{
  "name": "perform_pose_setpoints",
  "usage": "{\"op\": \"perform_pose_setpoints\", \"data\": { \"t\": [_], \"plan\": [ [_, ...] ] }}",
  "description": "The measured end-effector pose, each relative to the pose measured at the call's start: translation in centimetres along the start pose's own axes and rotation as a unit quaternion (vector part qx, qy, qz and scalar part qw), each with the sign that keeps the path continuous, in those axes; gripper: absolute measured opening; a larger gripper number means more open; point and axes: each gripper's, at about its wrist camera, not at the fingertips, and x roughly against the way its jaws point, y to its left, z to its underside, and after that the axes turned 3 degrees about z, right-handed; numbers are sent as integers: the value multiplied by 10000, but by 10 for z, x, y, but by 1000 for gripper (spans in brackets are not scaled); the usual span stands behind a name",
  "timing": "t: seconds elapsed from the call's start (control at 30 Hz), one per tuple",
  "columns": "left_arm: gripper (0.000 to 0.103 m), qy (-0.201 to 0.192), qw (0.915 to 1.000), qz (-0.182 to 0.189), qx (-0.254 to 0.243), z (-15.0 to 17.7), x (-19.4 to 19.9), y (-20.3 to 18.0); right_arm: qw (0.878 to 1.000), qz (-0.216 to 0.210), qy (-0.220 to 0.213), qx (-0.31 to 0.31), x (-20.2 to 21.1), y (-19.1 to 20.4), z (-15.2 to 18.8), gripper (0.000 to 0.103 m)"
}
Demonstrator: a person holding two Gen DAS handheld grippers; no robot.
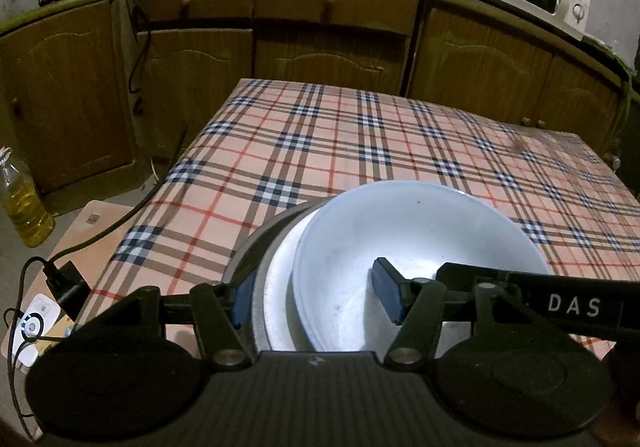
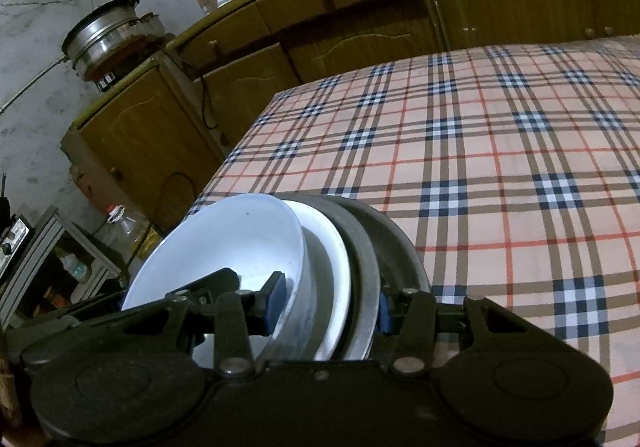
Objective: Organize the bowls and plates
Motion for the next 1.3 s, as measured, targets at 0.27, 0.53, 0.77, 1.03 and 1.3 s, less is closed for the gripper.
{"op": "perform_pose_setpoints", "data": {
  "t": [0.27, 0.53, 0.77, 1.03, 1.3],
  "plan": [
    [61, 6, 10000, -53, -68, 5, -6, 1, 10000, -59, 65, -38, -10, -5, 5, 56],
    [62, -127, 9994, -194, -248, 7, -7, -5, 9996, 85, -149, 230, -6, -5, 3, 62],
    [62, -116, 9993, -299, -193, 7, -2, -6, 9960, 407, -537, 595, 19, 0, -1, 67],
    [72, -422, 9977, -505, -180, 10, 39, -13, 9901, 700, -842, 874, 77, 7, 9, 78],
    [87, -852, 9951, -489, -74, 25, 95, -40, 9914, 965, -565, 685, 122, 13, 44, 80]
  ]
}}
